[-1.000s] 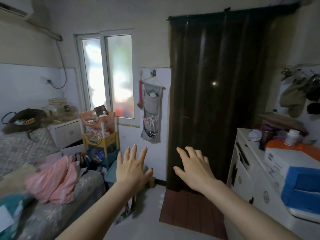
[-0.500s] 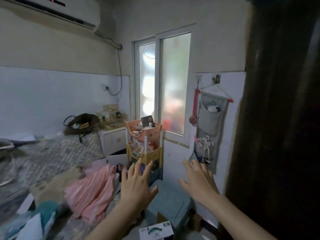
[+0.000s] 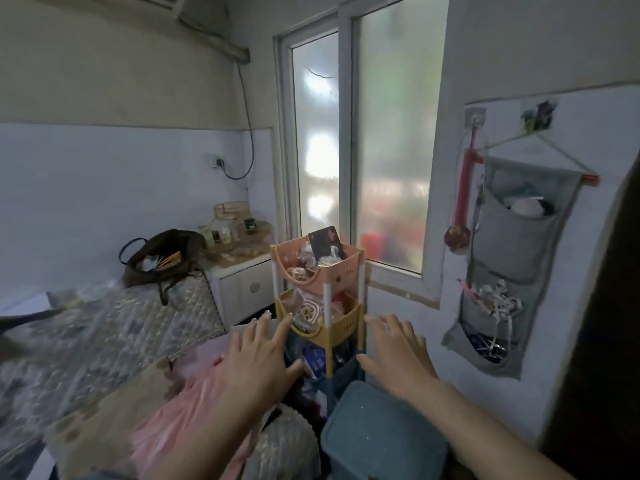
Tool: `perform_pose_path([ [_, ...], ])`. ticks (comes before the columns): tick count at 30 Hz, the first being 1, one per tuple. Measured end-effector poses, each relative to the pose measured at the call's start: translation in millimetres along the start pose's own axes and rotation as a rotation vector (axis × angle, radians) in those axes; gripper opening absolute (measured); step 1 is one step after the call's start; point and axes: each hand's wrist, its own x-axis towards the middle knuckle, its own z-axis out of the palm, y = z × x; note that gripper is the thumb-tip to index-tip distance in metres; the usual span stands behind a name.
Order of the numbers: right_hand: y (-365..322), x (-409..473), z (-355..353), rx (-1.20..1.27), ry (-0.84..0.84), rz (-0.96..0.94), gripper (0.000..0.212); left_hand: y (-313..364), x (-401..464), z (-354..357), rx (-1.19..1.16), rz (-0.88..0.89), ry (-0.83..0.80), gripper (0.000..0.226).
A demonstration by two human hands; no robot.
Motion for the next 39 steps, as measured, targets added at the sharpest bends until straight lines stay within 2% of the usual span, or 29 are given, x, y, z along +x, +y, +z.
perform_pose_path([
  [10, 4.1, 173.9, 63.1, 0.021, 0.02, 0.124, 0.061, -47.0, 172.7, 65.9, -0.077, 0.091, -0.059, 0.075],
  [22, 40.8, 424.4, 148.6, 0.056, 0.028, 0.183, 0.062, -93.4, 414.5, 145.6, -0.081, 0.136, -0.015, 0.073],
  [27, 64.5, 486.0, 182.3, 0.037, -0.006, 0.225, 0.065, -85.3, 494.6, 196.2, -0.131, 0.157, -0.101, 0.072],
  [33, 98.2, 543.1, 223.0, -0.004, -0.025, 0.325, 0.067, -57.0, 587.2, 260.8, -0.242, 0.268, -0.223, 0.076],
  [39, 118.9, 594.6, 257.6, -0.04, -0.065, 0.373, 0.064, -47.2, 646.7, 326.9, -0.326, 0.327, -0.361, 0.084],
])
